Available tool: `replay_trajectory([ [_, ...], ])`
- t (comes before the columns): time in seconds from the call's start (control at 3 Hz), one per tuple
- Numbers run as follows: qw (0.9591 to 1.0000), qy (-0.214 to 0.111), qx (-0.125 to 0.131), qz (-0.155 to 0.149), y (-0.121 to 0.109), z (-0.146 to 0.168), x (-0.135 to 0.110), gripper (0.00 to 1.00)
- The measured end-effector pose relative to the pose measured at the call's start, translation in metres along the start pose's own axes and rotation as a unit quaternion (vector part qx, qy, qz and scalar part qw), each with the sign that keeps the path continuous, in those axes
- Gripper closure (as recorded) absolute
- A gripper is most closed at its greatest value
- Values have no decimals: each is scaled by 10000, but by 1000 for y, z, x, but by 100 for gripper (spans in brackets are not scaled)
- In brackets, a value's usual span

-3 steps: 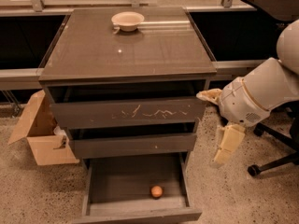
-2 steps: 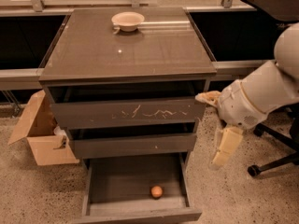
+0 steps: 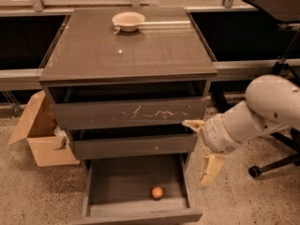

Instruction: Pick orange from bottom drawer and place on counter

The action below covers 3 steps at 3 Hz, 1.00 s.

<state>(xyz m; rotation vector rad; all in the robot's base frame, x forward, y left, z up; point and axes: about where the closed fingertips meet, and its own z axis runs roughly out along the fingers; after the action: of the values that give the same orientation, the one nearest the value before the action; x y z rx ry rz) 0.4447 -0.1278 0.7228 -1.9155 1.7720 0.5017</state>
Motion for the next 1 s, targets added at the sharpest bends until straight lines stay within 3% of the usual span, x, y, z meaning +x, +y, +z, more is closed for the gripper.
replay_trajectory([
  [0.33,9997,-121,-120,-149,5,42,16,0],
  [0.67,9989,-302,-331,106,6,103,52,0],
  [1.0,9964,-493,-592,347,3,138,75,0],
])
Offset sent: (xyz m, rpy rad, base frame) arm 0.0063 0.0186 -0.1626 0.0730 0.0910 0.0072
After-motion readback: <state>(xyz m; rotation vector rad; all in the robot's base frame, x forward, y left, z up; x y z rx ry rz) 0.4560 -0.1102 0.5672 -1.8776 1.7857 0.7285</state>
